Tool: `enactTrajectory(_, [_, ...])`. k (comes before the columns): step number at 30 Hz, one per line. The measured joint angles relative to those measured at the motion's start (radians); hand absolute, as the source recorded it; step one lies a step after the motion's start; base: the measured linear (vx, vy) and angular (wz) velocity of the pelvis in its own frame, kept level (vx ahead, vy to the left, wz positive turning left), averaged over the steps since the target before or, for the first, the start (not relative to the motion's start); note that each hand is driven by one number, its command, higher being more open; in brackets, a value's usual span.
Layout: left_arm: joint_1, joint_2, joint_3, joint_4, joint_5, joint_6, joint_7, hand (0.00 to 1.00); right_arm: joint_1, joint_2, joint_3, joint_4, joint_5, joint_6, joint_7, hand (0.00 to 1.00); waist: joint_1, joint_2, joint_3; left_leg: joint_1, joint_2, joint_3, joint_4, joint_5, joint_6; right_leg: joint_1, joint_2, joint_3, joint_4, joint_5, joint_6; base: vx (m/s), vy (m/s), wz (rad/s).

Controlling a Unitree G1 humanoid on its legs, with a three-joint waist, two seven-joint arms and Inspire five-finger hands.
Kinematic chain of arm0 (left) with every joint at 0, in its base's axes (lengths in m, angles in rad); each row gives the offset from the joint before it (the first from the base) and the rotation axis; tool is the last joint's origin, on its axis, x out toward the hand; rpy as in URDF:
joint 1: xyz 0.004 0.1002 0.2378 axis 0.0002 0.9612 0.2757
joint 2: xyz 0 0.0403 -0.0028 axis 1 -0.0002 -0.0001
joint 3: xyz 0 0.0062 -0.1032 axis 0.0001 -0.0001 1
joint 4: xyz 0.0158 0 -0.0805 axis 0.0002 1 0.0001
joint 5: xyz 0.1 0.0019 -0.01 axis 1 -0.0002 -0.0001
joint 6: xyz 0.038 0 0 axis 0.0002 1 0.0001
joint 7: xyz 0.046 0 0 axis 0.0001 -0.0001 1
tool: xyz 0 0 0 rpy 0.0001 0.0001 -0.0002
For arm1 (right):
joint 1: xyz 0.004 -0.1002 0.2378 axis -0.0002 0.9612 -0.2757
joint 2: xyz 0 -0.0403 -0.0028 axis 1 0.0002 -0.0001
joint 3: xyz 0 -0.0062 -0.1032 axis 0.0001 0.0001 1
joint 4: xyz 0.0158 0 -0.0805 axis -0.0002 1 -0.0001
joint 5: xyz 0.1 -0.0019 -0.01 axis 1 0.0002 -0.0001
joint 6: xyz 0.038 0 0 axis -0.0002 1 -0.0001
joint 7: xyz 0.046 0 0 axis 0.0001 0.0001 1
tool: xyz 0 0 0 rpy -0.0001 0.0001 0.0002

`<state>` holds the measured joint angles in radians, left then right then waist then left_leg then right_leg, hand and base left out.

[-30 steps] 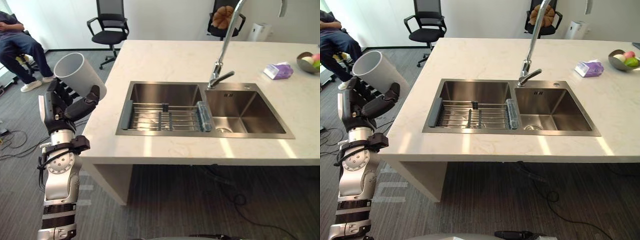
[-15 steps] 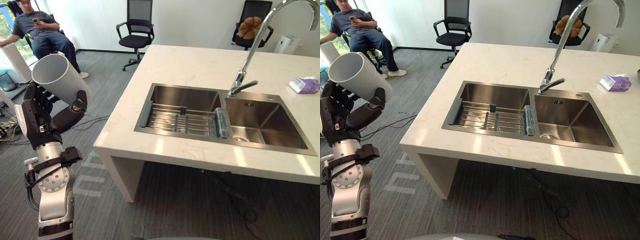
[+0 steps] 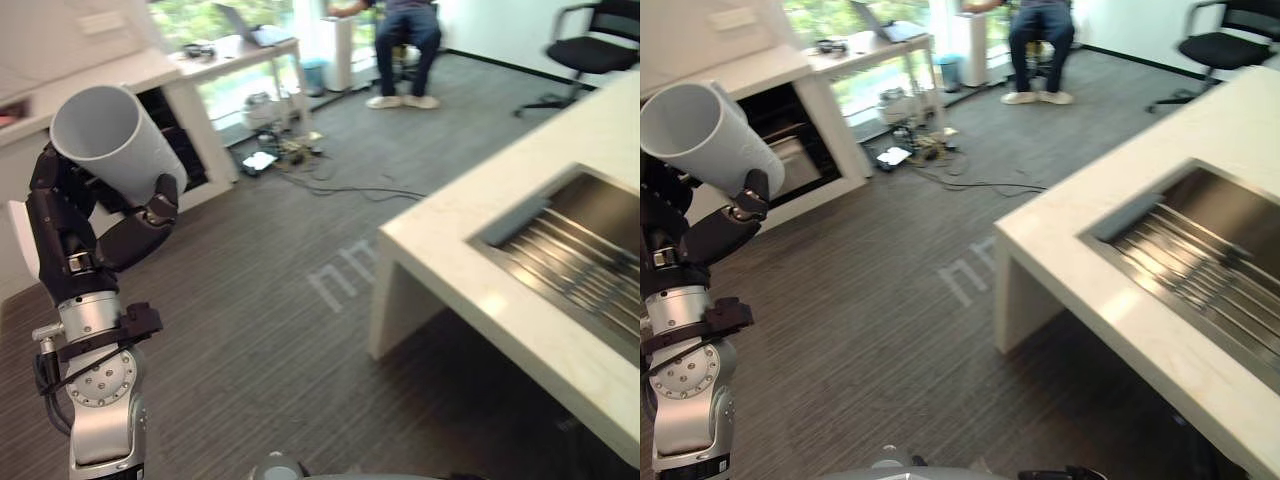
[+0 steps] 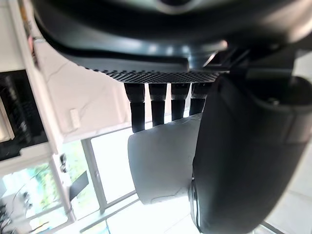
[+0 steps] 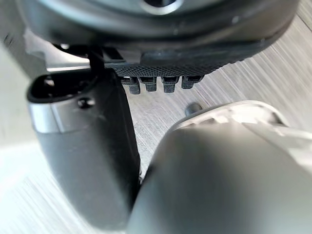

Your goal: Walk over to the sink, pick up the cup, carry it to the dishwasher, place the cup inside the dishwasher, then close the dishwasher door

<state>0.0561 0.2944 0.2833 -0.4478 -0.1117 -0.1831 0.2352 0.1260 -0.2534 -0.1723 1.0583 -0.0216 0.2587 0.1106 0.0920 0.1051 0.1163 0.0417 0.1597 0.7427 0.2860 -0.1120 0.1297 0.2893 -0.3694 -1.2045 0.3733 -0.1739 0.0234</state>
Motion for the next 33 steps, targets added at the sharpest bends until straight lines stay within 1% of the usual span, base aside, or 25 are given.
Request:
enactTrajectory(1, [0.000,0.000,0.003,-0.004,-0.014,-0.013,0.000,0.00,-0.002,0.012,0.000,-0.021,-0.001,0.005,-0.002,1.00,0.004,-0.003,-0.001,0.017,-0.034,-0.015,-0.073,0.000,0.000,-0.013,-0.002,0.006,0.012,-0.020,0.029,-0.10,0.270,1.29])
enactTrajectory(2, [0.003,-0.003,0.014,-0.003,-0.026,-0.025,0.001,0.00,-0.014,0.043,0.000,-0.050,-0.001,0.013,-0.005,1.00,0.004,-0.030,-0.008,0.031,-0.098,-0.046,-0.173,0.020,-0.030,-0.036,-0.013,-0.006,-0.005,-0.023,0.030,-0.10,0.219,1.20])
enactTrajectory(4, [0.025,-0.022,0.001,-0.005,-0.027,-0.027,-0.006,0.00,-0.027,0.054,-0.001,-0.059,-0.001,0.031,-0.011,1.00,0.014,-0.035,-0.016,0.033,-0.122,-0.060,-0.227,0.041,-0.041,-0.022,-0.027,-0.034,-0.002,-0.001,0.041,-0.08,0.143,0.78])
enactTrajectory(5, [0.042,-0.020,-0.015,-0.014,-0.027,-0.025,-0.031,0.00,-0.039,0.065,0.001,-0.081,-0.002,0.055,-0.021,1.00,0.022,-0.040,-0.015,0.037,-0.131,-0.034,-0.248,0.036,-0.049,-0.013,-0.046,-0.064,0.015,0.012,0.041,-0.06,0.162,0.80])
enactTrajectory(7, [0.049,-0.010,-0.042,-0.034,-0.024,-0.023,-0.056,0.00,-0.045,0.062,0.002,-0.097,-0.004,0.074,-0.026,1.00,0.020,-0.040,-0.015,0.034,-0.147,-0.028,-0.254,0.039,-0.047,0.009,-0.068,-0.103,0.031,0.037,0.037,0.01,0.155,0.79])
enactTrajectory(8, [0.052,0.002,-0.045,-0.054,-0.023,-0.019,-0.061,0.00,-0.049,0.058,0.002,-0.098,-0.004,0.086,-0.029,1.00,0.025,-0.035,-0.018,0.033,-0.166,-0.054,-0.262,0.045,-0.046,0.015,-0.083,-0.107,0.050,0.060,0.029,0.08,0.183,0.72])
enactTrajectory(10, [0.037,0.016,-0.047,-0.072,-0.024,-0.020,-0.061,0.00,-0.037,0.058,-0.004,-0.105,0.002,0.094,-0.041,1.00,0.013,-0.026,-0.024,0.037,-0.199,-0.131,-0.277,0.048,-0.036,0.015,-0.124,-0.047,0.125,0.102,-0.025,0.14,0.176,1.12])
enactTrajectory(11, [0.006,0.017,-0.062,-0.064,-0.028,-0.020,-0.060,0.00,-0.021,0.065,-0.024,-0.117,0.012,0.078,-0.056,1.00,-0.003,-0.022,-0.026,0.035,-0.208,-0.212,-0.284,0.047,-0.010,-0.038,-0.146,0.131,0.214,0.113,-0.078,0.18,0.131,1.79])
enactTrajectory(12, [-0.028,0.018,-0.076,-0.047,-0.036,-0.029,-0.058,0.00,-0.016,0.070,-0.029,-0.132,0.043,0.073,-0.059,1.00,-0.022,-0.024,-0.026,0.025,-0.206,-0.291,-0.284,0.052,0.004,-0.111,-0.079,0.374,0.218,0.022,-0.031,0.20,0.086,2.02])
enactTrajectory(13, [-0.044,0.015,-0.088,-0.027,-0.044,-0.037,-0.057,0.00,-0.014,0.075,-0.041,-0.139,0.063,0.071,-0.061,1.00,-0.029,-0.024,-0.025,0.021,-0.204,-0.337,-0.284,0.056,0.009,-0.144,-0.025,0.496,0.202,-0.010,-0.014,0.19,0.010,2.07])
enactTrajectory(14, [-0.059,0.009,-0.114,0.015,-0.055,-0.047,-0.058,0.00,-0.006,0.083,-0.059,-0.138,0.084,0.062,-0.069,1.00,-0.036,-0.024,-0.026,0.026,-0.205,-0.402,-0.283,0.058,0.010,-0.186,0.067,0.681,0.156,-0.045,0.007,0.17,-0.022,1.55])
enactTrajectory(15, [-0.053,0.001,-0.119,0.031,-0.055,-0.048,-0.058,0.00,-0.002,0.084,-0.057,-0.138,0.098,0.059,-0.072,1.00,-0.036,-0.024,-0.026,0.032,-0.207,-0.425,-0.284,0.057,0.008,-0.205,0.101,0.749,0.130,-0.057,0.016,0.19,0.005,1.53])
enactTrajectory(16, [-0.032,-0.019,-0.123,0.051,-0.053,-0.050,-0.054,0.00,-0.001,0.088,-0.056,-0.138,0.111,0.055,-0.075,1.00,-0.035,-0.026,-0.027,0.042,-0.213,-0.462,-0.287,0.055,0.004,-0.250,0.150,0.850,0.087,-0.072,0.036,0.20,0.039,1.00])
enactTrajectory(17, [-0.008,-0.036,-0.124,0.061,-0.052,-0.050,-0.037,0.00,-0.004,0.096,-0.054,-0.139,0.111,0.054,-0.073,1.00,-0.028,-0.027,-0.027,0.055,-0.221,-0.486,-0.296,0.054,0.002,-0.313,0.190,0.934,0.062,-0.073,0.040,0.20,0.047,0.80])
enactTrajectory(18, [0.006,-0.045,-0.126,0.063,-0.050,-0.050,-0.032,0.00,-0.007,0.101,-0.056,-0.143,0.115,0.054,-0.071,1.00,-0.025,-0.028,-0.027,0.064,-0.223,-0.493,-0.303,0.054,0.002,-0.345,0.210,0.973,0.055,-0.073,0.040,0.22,0.058,0.43])
enactTrajectory(19, [0.042,-0.054,-0.145,0.063,-0.039,-0.050,-0.019,0.00,-0.018,0.100,-0.051,-0.145,0.115,0.061,-0.059,1.00,-0.025,-0.030,-0.025,0.098,-0.225,-0.505,-0.312,0.049,-0.006,-0.408,0.260,1.059,0.043,-0.073,0.040,0.17,0.042,0.29])
enactTrajectory(22, [0.051,-0.052,-0.213,0.063,-0.004,-0.063,-0.022,0.00,-0.016,0.106,-0.022,-0.165,0.116,0.063,-0.056,1.00,-0.036,-0.056,-0.013,0.142,-0.233,-0.558,-0.308,0.035,-0.027,-0.467,0.322,1.148,0.025,-0.068,0.037,0.14,-0.004,0.57])
enactTrajectory(23, [0.051,-0.050,-0.263,0.063,-0.003,-0.091,-0.037,0.00,-0.011,0.126,-0.017,-0.174,0.117,0.063,-0.057,1.00,-0.056,-0.090,-0.009,0.149,-0.249,-0.608,-0.289,0.021,-0.048,-0.491,0.339,1.196,0.017,-0.042,0.031,0.16,-0.056,1.04])
enactTrajectory(25, [0.051,-0.050,-0.297,0.061,0.012,-0.109,-0.053,0.00,0.004,0.146,-0.018,-0.185,0.118,0.063,-0.064,1.00,-0.059,-0.126,-0.016,0.154,-0.268,-0.651,-0.269,-0.002,-0.078,-0.487,0.339,1.246,-0.009,0.009,0.004,0.19,-0.099,0.96])
enactTrajectory(26, [0.052,-0.054,-0.310,0.058,0.018,-0.132,-0.064,0.00,0.014,0.153,-0.020,-0.187,0.132,0.064,-0.070,1.00,-0.059,-0.145,-0.021,0.159,-0.268,-0.665,-0.234,-0.051,-0.071,-0.456,0.321,1.228,-0.031,0.073,0.004,0.24,-0.134,0.78])
enactTrajectory(27, [0.051,-0.057,-0.312,0.057,0.023,-0.137,-0.065,0.00,0.016,0.147,-0.020,-0.189,0.148,0.066,-0.072,1.00,-0.059,-0.132,-0.017,0.157,-0.245,-0.639,-0.205,-0.078,-0.066,-0.437,0.323,1.204,-0.038,0.075,0.007,0.19,-0.114,0.77])
enactTrajectory(28, [0.050,-0.055,-0.310,0.053,0.036,-0.146,-0.066,0.00,0.023,0.141,-0.019,-0.200,0.158,0.070,-0.075,1.00,-0.064,-0.122,-0.016,0.152,-0.207,-0.581,-0.167,-0.101,-0.087,-0.413,0.327,1.178,-0.052,0.074,0.007,0.17,-0.131,0.46])
enactTrajectory(29, [0.050,-0.054,-0.307,0.039,0.037,-0.153,-0.062,0.00,0.027,0.140,-0.015,-0.206,0.158,0.073,-0.074,1.00,-0.052,-0.110,-0.020,0.154,-0.184,-0.560,-0.149,-0.112,-0.105,-0.400,0.339,1.167,-0.059,0.073,0.006,0.18,-0.134,0.27])
enactTrajectory(30, [0.050,-0.054,-0.300,0.014,0.037,-0.153,-0.051,0.00,0.025,0.138,-0.016,-0.210,0.156,0.076,-0.073,1.00,-0.044,-0.104,-0.022,0.163,-0.169,-0.555,-0.145,-0.115,-0.111,-0.392,0.350,1.163,-0.060,0.074,0.008,0.19,-0.131,0.01])
enactTrajectory(33, [0.049,-0.054,-0.290,-0.042,0.056,-0.168,-0.009,0.00,0.026,0.149,-0.016,-0.234,0.158,0.085,-0.071,1.00,-0.054,-0.100,-0.025,0.191,-0.146,-0.540,-0.148,-0.119,-0.118,-0.366,0.370,1.149,-0.066,0.075,0.009,0.15,-0.103,-0.09])
